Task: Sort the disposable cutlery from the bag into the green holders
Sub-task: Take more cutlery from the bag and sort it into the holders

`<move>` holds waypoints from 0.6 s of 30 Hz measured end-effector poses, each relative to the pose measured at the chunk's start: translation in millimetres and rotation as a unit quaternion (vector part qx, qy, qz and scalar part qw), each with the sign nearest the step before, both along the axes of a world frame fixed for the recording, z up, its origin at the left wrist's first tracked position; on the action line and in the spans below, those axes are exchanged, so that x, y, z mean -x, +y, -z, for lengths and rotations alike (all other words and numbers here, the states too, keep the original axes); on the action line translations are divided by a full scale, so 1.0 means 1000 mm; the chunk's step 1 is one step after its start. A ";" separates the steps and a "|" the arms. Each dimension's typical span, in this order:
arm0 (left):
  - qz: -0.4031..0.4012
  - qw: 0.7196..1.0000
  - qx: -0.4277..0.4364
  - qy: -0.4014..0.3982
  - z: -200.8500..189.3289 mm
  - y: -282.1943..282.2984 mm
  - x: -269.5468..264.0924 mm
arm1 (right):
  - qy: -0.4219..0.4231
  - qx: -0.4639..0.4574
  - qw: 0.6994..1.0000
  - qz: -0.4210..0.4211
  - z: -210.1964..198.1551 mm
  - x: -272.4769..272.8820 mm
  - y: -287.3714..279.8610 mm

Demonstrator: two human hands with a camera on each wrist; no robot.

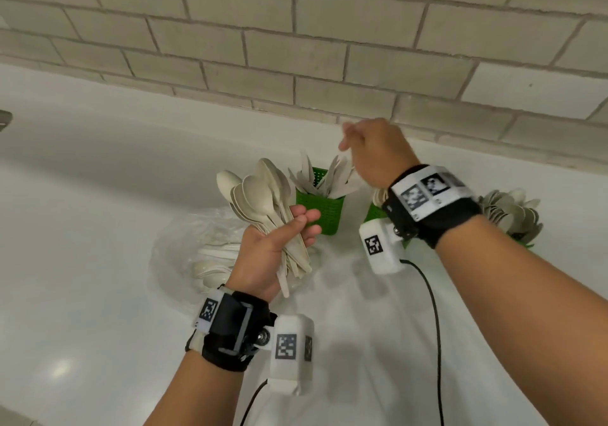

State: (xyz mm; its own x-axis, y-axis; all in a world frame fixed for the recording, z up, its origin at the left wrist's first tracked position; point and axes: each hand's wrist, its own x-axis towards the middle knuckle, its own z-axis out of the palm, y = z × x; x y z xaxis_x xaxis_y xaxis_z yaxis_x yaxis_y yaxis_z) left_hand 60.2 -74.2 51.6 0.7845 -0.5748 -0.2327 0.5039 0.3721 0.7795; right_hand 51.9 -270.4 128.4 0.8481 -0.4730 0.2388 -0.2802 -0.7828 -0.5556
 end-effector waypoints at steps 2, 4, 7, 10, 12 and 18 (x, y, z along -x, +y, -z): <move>0.005 1.000 0.012 0.015 0.002 0.004 -0.004 | -0.112 -0.102 0.988 -0.016 -0.021 0.000 0.001; 0.013 0.999 0.025 0.026 0.003 0.007 -0.006 | -0.234 -0.170 0.957 -0.016 -0.033 -0.004 0.002; 0.033 0.998 0.040 0.030 0.002 0.006 -0.005 | -0.293 -0.167 0.941 -0.014 -0.026 -0.011 0.006; 0.069 0.996 0.050 0.029 -0.001 0.005 -0.002 | -0.166 -0.136 0.975 -0.064 0.005 -0.017 0.006; 0.084 0.995 0.052 0.028 -0.004 0.005 -0.001 | -0.031 -0.066 0.994 -0.084 0.030 -0.020 0.002; 0.087 0.995 0.038 0.005 -0.006 0.004 -0.002 | 0.142 0.141 0.976 -0.082 0.036 -0.014 0.003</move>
